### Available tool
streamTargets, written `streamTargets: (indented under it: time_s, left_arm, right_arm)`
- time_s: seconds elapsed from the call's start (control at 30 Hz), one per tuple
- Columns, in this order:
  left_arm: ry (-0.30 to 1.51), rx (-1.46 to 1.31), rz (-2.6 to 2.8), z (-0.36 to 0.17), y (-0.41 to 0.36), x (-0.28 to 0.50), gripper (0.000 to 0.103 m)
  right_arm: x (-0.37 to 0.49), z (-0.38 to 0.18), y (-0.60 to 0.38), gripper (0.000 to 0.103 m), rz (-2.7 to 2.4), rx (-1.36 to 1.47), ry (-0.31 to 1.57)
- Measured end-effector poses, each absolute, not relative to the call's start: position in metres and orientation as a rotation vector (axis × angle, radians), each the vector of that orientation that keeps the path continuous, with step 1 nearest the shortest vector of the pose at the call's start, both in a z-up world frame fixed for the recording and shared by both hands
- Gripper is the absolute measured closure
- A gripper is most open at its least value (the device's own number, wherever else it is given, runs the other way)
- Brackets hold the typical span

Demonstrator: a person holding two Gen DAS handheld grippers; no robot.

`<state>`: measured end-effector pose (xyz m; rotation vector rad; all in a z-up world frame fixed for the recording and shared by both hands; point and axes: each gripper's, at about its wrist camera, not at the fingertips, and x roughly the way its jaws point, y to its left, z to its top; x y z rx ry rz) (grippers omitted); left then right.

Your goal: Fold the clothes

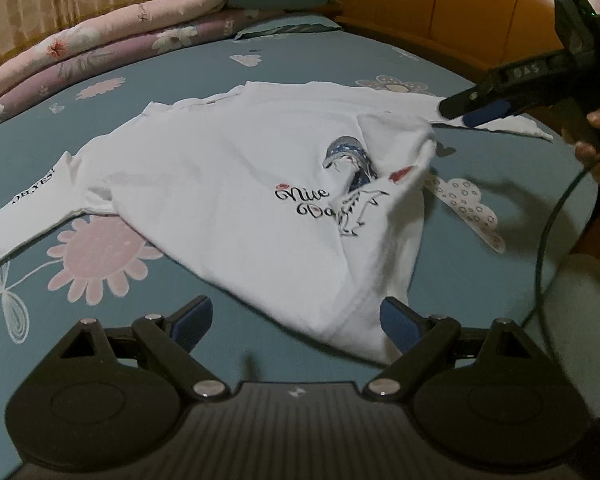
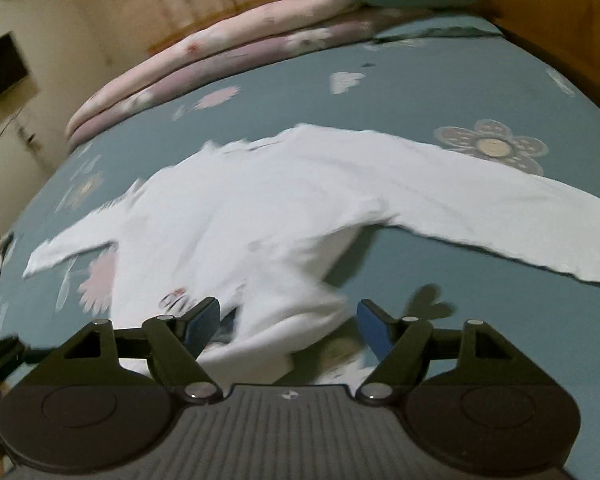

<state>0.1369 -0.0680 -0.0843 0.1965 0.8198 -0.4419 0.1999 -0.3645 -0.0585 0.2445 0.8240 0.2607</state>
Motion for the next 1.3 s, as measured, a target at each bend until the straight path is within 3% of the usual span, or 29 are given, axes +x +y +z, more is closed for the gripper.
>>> streamTargets:
  time_s: [0.3,0.5,0.8,1.13,1.3]
  left_arm:
    - [0.814,0.161,-0.404,-0.085,-0.052,0.120,0.012]
    - [0.807,0.140,-0.376,-0.082,-0.038,0.113,0.012]
    - [0.797,0.109,-0.348,-0.083,-0.027,0.113,0.008]
    - [0.793,0.100,-0.336,-0.076,-0.022,0.117,0.008]
    - [0.786,0.043,-0.286,-0.056,0.024,0.144,0.008]
  right_arm:
    - [0.189,-0.050,-0.290,0.022,0.391,0.221,0.776]
    - [0.205,-0.078,-0.265,0.021,0.388,0.221,0.846]
    - [0.178,-0.120,-0.305,0.021,0.240,0.288,0.952]
    - [0.146,-0.102,-0.318,0.020,0.196,0.348,0.882]
    - [0.137,-0.086,-0.321,0.020,0.186,0.358,0.838]
